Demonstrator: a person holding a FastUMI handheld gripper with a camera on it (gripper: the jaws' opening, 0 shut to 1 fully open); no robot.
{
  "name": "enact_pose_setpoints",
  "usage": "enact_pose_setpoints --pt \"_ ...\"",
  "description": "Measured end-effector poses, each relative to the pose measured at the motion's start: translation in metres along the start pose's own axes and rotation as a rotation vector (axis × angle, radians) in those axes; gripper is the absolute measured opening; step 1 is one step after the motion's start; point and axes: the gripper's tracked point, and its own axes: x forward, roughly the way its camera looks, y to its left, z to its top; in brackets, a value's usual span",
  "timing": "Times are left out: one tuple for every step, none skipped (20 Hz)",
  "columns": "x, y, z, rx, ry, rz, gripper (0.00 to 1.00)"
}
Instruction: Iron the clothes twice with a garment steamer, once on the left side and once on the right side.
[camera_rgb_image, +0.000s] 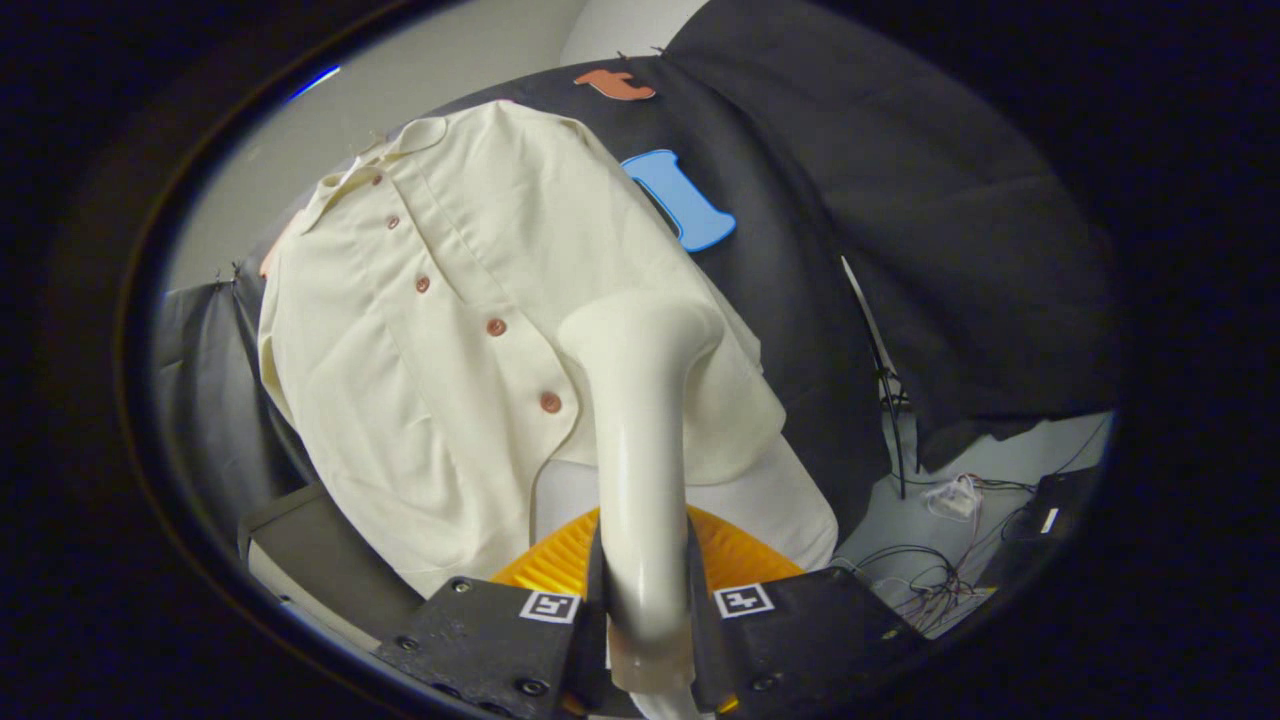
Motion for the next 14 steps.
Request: enact_pose_setpoints --pt "-0.005 0.000 -0.003 0.004 0.006 -0.005 0.34" --pt "-0.010 0.000 -0.007 0.006 0.012 -0.012 0.34" --pt "-0.016 0.000 -0.009 0.009 0.014 -0.018 0.34" --pt "-0.022 0.001 -0.012 0.016 0.018 -0.023 0.34" --pt "-0.029 0.002 -0.014 0.026 0.021 -0.023 0.34" --pt "-0.036 0.005 -0.017 0.035 0.021 -0.023 0.34" --pt "-0.045 0.006 -0.018 0.036 0.021 -0.026 0.34" --pt "-0.052 0.009 -0.021 0.033 0.024 -0.027 0.34" --pt "-0.059 0.014 -0.024 0.030 0.030 -0.027 0.34" --pt "-0.068 0.019 -0.027 0.027 0.037 -0.024 0.34" --pt "-0.076 0.022 -0.029 0.022 0.038 -0.021 0.34" --pt "-0.086 0.027 -0.031 0.019 0.039 -0.015 0.34" --pt "-0.095 0.034 -0.034 0.020 0.039 -0.007 0.34" --pt "-0.104 0.041 -0.037 0.022 0.042 0.002 0.34"
